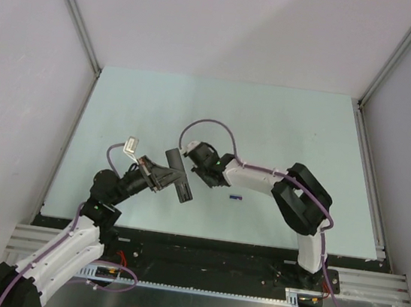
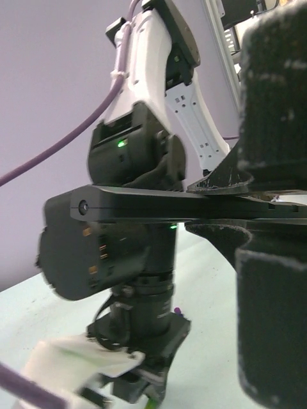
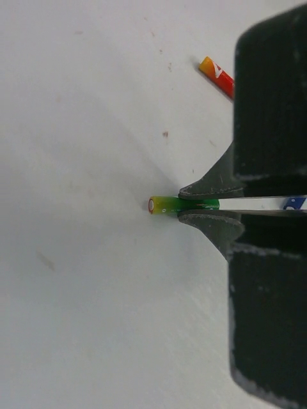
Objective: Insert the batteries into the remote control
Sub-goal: Adjust the battery at the center of the board.
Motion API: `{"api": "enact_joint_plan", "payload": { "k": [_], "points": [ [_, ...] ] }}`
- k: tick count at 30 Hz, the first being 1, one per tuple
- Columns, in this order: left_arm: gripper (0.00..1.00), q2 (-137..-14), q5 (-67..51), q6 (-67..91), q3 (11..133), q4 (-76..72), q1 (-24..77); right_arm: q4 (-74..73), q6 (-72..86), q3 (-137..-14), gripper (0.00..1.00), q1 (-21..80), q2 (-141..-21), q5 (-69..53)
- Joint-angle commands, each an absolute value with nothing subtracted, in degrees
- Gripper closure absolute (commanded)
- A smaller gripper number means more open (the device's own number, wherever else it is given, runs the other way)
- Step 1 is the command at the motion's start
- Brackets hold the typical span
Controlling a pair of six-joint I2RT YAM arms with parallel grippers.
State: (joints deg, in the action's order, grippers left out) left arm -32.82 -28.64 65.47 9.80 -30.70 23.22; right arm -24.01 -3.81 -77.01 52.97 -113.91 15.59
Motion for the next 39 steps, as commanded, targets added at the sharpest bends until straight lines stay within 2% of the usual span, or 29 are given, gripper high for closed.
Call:
{"api": "enact_joint_plan", "payload": {
  "k": [1, 6, 16, 25, 32, 39],
  "points": [
    [1.0, -32.17, -29.0, 64.77, 8.96, -31.82, 23.03, -21.28, -17.21, -74.62, 1.0, 56.16, -111.54, 19.34],
    [1.0, -31.03, -29.88, 64.95, 9.23, -31.82, 23.2, -18.02, -25.83, -74.18, 1.0, 53.18, -109.08, 10.38],
    [1.0, -29.36, -30.85, 65.13, 9.67, -31.82, 24.35, -18.98, -43.32, -71.72, 1.0, 53.35, -109.25, 8.44],
    [1.0, -27.86, -31.2, 65.48, 9.23, -31.82, 24.35, -17.75, -42.72, -71.19, 1.0, 53.35, -111.18, 7.29],
    [1.0, -27.95, -31.38, 65.57, 9.05, -31.82, 24.35, -17.75, -40.43, -70.75, 0.79, 53.35, -111.18, 7.12],
    [1.0, -27.86, -30.94, 65.74, 8.61, -31.82, 24.35, -16.96, -39.29, -69.96, 0.67, 53.0, -110.57, 7.03]
  ]
}}
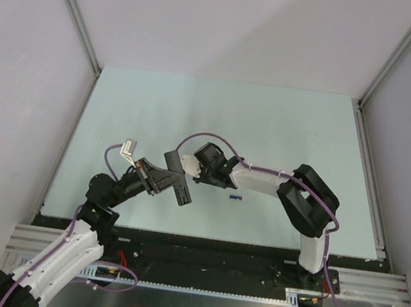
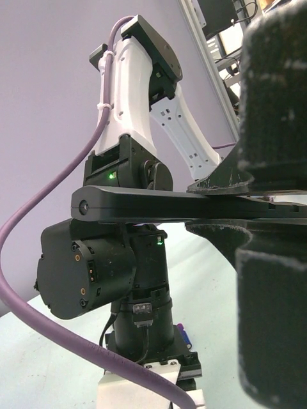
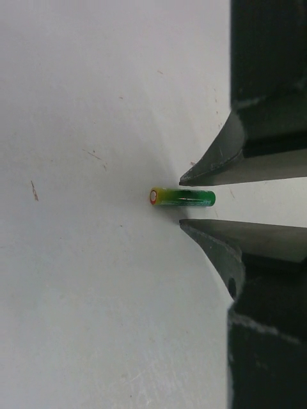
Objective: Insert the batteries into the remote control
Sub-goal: Adjust the battery at the center of the board.
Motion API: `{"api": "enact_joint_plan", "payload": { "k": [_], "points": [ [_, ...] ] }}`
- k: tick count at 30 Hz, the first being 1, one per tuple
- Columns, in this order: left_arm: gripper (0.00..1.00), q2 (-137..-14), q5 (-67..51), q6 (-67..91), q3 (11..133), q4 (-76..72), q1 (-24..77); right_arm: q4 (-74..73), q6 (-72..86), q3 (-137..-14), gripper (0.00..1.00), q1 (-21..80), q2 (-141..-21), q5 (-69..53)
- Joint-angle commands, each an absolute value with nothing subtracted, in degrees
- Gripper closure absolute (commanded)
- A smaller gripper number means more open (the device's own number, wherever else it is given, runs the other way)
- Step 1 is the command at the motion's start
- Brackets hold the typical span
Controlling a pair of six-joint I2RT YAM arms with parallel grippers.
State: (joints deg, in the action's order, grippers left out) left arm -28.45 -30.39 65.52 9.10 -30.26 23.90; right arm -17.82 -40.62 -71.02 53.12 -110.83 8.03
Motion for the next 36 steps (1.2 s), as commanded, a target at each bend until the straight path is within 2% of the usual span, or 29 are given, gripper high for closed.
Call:
{"api": "enact_joint_plan", "payload": {
  "k": [1, 12, 14, 15, 16, 23, 26, 27, 29, 30, 31, 33, 34, 35, 36],
  "points": [
    [1.0, -27.86, -30.94, 65.66, 8.61, -31.82, 24.26, -16.79, -39.03, -69.96, 0.66, 53.0, -110.48, 7.03],
    [1.0, -27.33, -31.29, 65.57, 9.4, -31.73, 24.26, -9.76, -32.97, -69.79, 0.56, 52.3, -105.21, 10.01],
    [1.0, -26.81, -31.46, 65.57, 9.67, -31.73, 24.35, -7.57, -29.89, -69.87, 0.34, 51.95, -103.54, 11.42],
    [1.0, -26.72, -31.55, 65.57, 9.67, -31.64, 24.35, -6.69, -28.84, -69.96, 0.09, 51.6, -102.93, 13.17],
    [1.0, -26.46, -31.73, 65.65, 9.75, -31.64, 24.35, -4.85, -27.35, -69.96, 0.01, 51.42, -101.96, 14.23],
    [1.0, -24.61, -31.29, 66.36, 8.97, -31.29, 24.35, -0.53, -6.82, -69.96, 0.0, 48.08, -94.94, 17.23],
    [1.0, -24.26, -31.03, 66.44, 8.79, -30.85, 24.26, -0.61, 1.47, -69.96, 0.0, 45.01, -92.73, 8.03],
    [1.0, -24.17, -30.76, 66.53, 8.79, -30.85, 24.34, 1.47, 7.76, -69.96, 0.0, 44.22, -92.55, 2.52],
    [1.0, -24.08, -30.59, 66.53, 8.7, -30.67, 24.26, 3.42, 15.17, -69.96, 0.0, 41.15, -92.9, -3.14],
    [1.0, -24.08, -30.67, 66.36, 8.7, -30.59, 24.26, 3.86, 25.47, -69.96, 0.0, 40.09, -93.77, -5.77],
    [1.0, -24.08, -30.67, 66.36, 8.7, -30.41, 24.26, 4.65, 29.23, -69.96, 0.0, 38.95, -94.3, -6.67],
    [1.0, -24.08, -30.85, 66.36, 8.7, -30.24, 24.26, 2.91, 33.57, -70.4, 0.0, 38.75, -94.4, -1.89],
    [1.0, -24.0, -30.85, 66.36, 8.7, -29.89, 24.26, 0.29, 30.01, -71.18, 0.0, 39.98, -93.96, 2.42],
    [1.0, -24.08, -30.94, 66.18, 8.61, -29.71, 24.26, -1.91, 27.45, -71.97, 0.0, 44.86, -93.35, 16.99],
    [1.0, -24.08, -30.94, 66.18, 8.61, -29.62, 24.26, -3.24, 25.25, -72.07, 0.0, 47.17, -92.3, 24.62]
  ]
}}
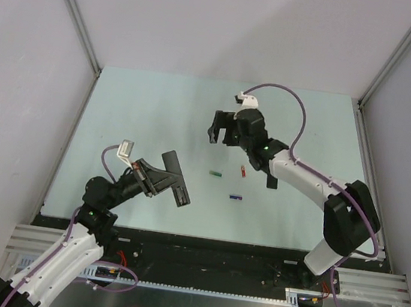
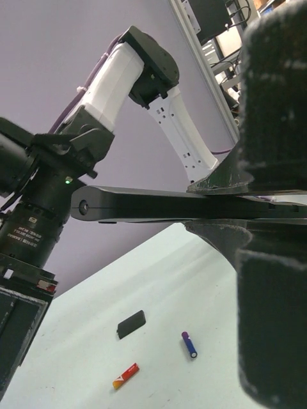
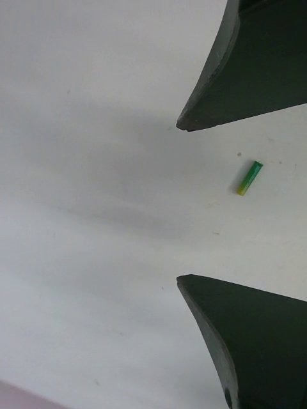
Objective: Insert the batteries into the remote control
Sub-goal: Adjust the battery at the center of the board.
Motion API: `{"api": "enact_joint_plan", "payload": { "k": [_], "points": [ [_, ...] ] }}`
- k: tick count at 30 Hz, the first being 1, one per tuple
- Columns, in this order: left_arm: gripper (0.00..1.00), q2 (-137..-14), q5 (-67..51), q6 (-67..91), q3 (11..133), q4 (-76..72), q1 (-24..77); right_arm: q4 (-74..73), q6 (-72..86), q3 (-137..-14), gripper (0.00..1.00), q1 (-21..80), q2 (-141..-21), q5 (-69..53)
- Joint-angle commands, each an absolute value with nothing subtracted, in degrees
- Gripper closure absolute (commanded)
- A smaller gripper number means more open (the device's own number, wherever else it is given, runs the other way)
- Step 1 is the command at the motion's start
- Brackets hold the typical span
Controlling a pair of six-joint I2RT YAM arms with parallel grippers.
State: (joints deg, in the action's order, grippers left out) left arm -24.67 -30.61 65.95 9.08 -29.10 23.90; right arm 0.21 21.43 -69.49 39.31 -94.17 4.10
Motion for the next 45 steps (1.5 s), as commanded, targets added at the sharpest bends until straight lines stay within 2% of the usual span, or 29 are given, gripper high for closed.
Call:
{"api": "enact_joint_plan", "payload": {
  "k": [1, 2, 4, 6, 8, 11, 12, 14, 19, 34, 45],
  "points": [
    [1.0, -24.17, -30.94, 66.09, 8.61, -29.36, 24.26, -4.12, 22.79, -72.07, 0.0, 49.11, -92.02, 31.57],
    [1.0, -24.34, -30.94, 65.75, 8.61, -29.27, 24.26, -5.35, 23.2, -71.98, 0.0, 50.78, -91.85, 42.26],
    [1.0, -24.52, -30.68, 65.66, 8.61, -29.09, 24.26, -11.14, 33.15, -71.98, 0.0, 51.24, -91.58, 45.61],
    [1.0, -24.61, -30.41, 65.48, 8.61, -29.0, 24.17, -14.58, 37.87, -71.81, 0.0, 47.58, -91.93, 39.5],
    [1.0, -24.61, -30.41, 65.48, 8.61, -28.92, 24.17, -15.03, 38.41, -71.72, 0.06, 45.27, -92.81, 29.15],
    [1.0, -24.7, -30.59, 65.57, 8.61, -28.74, 24.17, -16.52, 40.51, -71.81, 0.09, 45.17, -93.86, 29.26],
    [1.0, -24.61, -30.59, 65.48, 8.53, -28.65, 24.17, -17.92, 42.08, -71.89, 0.09, 45.52, -94.04, 29.96],
    [1.0, -24.78, -30.59, 65.57, 8.53, -28.57, 24.17, -18.89, 44.02, -71.89, 0.0, 45.62, -95.71, 28.58],
    [1.0, -25.05, -30.67, 65.3, 8.44, -28.3, 24.17, -21.36, 48.69, -71.89, 0.0, 45.35, -100.71, 22.87],
    [1.0, -25.31, -30.59, 64.95, 7.73, -27.6, 24.26, -18.54, 48.69, -73.21, 0.05, 49.3, -108.98, 21.89],
    [1.0, -24.96, -30.59, 65.04, 7.38, -27.25, 24.26, -21.53, 50.45, -74.88, 0.15, 49.39, -112.41, 23.73]
  ]
}}
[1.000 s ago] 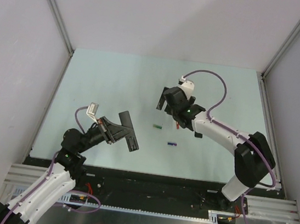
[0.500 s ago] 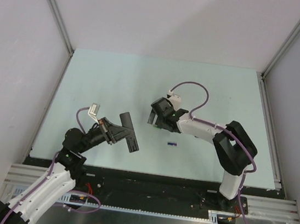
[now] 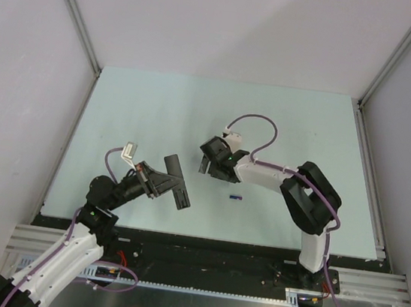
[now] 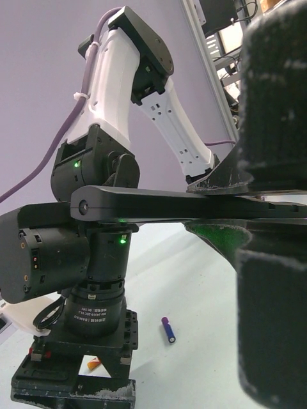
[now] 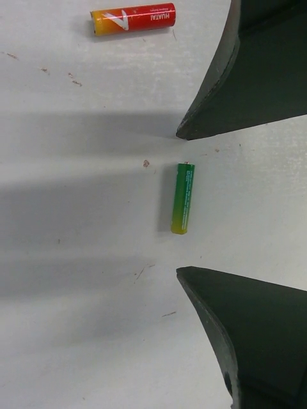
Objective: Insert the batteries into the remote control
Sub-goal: Adjust the battery at the center of the board.
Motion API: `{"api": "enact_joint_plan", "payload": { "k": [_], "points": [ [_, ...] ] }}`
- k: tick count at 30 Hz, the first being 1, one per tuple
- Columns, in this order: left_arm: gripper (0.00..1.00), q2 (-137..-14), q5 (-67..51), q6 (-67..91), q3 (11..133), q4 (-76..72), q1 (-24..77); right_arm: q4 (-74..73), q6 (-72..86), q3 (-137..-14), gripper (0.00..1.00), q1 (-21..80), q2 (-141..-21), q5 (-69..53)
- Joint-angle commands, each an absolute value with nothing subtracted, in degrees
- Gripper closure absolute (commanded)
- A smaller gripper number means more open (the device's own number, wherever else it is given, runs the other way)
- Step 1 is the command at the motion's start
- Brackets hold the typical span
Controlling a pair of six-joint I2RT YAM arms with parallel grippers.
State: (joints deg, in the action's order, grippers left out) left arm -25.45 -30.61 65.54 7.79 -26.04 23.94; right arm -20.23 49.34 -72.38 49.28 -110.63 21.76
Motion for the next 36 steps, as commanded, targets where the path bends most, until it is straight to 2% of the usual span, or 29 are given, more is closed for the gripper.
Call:
{"api": "enact_joint_plan", "payload": {
  "k": [1, 7, 21, 36],
  "points": [
    [1.0, -24.96, -30.59, 64.95, 7.38, -27.25, 24.26, -21.71, 50.36, -75.49, 0.16, 49.39, -112.85, 23.82],
    [1.0, -24.7, -30.32, 64.86, 7.38, -27.07, 24.26, -25.21, 49.48, -78.13, 0.23, 49.83, -115.22, 25.13],
    [1.0, -23.91, -30.5, 65.04, 7.03, -26.81, 24.26, -32.34, 48.43, -80.77, 0.26, 51.94, -117.07, 28.65],
    [1.0, -23.38, -30.59, 65.3, 6.86, -26.63, 24.35, -31.29, 47.2, -81.04, 0.33, 51.5, -118.21, 27.33]
  ]
}}
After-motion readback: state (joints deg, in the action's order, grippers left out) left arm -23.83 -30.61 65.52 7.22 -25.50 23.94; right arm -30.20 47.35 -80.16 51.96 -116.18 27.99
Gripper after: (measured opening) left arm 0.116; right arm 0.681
